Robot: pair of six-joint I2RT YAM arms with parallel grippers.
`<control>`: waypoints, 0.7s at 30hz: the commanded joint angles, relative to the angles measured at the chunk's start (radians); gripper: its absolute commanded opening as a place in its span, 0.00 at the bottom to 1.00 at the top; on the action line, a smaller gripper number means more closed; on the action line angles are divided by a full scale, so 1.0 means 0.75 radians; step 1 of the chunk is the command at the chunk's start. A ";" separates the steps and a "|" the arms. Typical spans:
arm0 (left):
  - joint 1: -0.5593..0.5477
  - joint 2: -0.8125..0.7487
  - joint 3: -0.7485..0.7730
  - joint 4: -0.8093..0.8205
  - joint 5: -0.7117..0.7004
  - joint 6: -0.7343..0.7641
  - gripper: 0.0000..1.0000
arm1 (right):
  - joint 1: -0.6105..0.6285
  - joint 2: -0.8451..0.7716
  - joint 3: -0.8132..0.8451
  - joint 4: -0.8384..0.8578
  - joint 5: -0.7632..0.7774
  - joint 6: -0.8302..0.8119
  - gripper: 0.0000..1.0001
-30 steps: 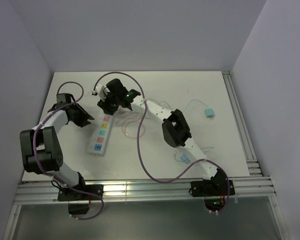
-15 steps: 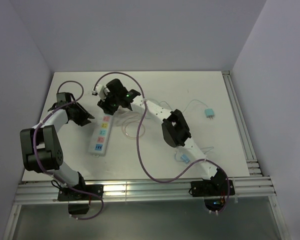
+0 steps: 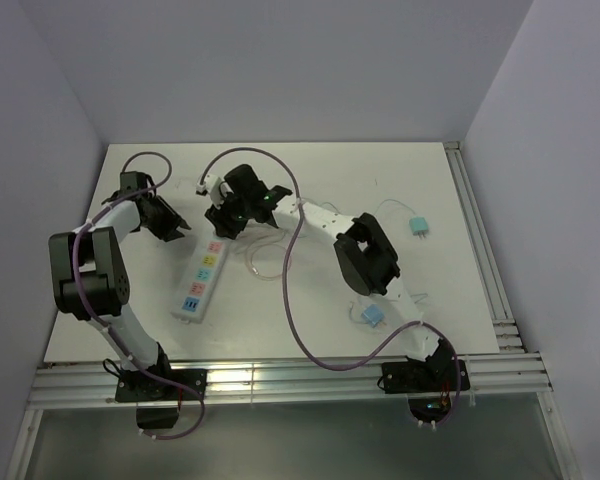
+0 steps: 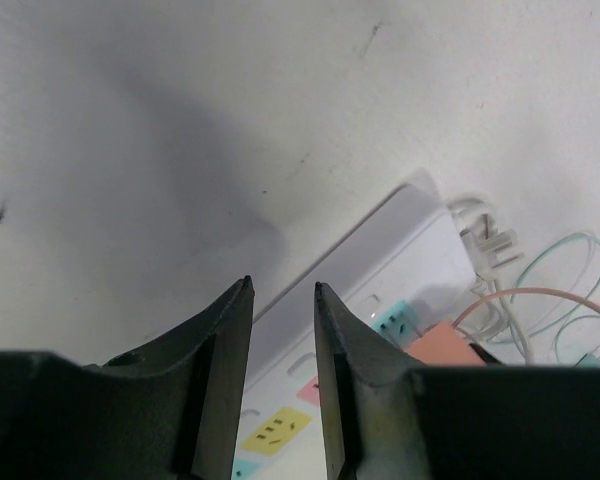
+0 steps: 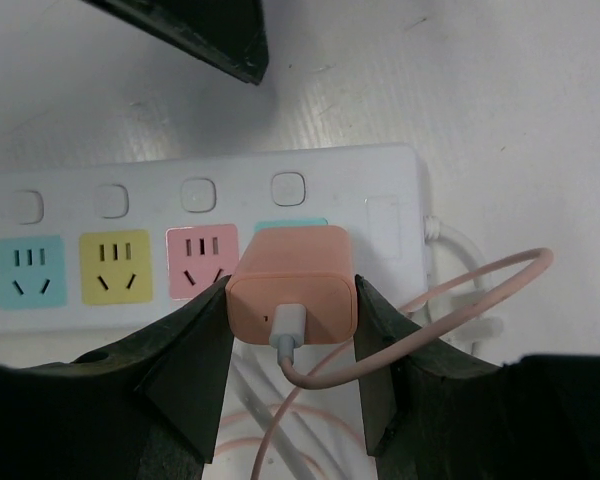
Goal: Insert the plug
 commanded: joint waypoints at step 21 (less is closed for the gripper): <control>-0.138 -0.071 -0.073 0.055 -0.042 -0.016 0.38 | 0.062 -0.171 -0.036 -0.015 0.182 0.109 0.00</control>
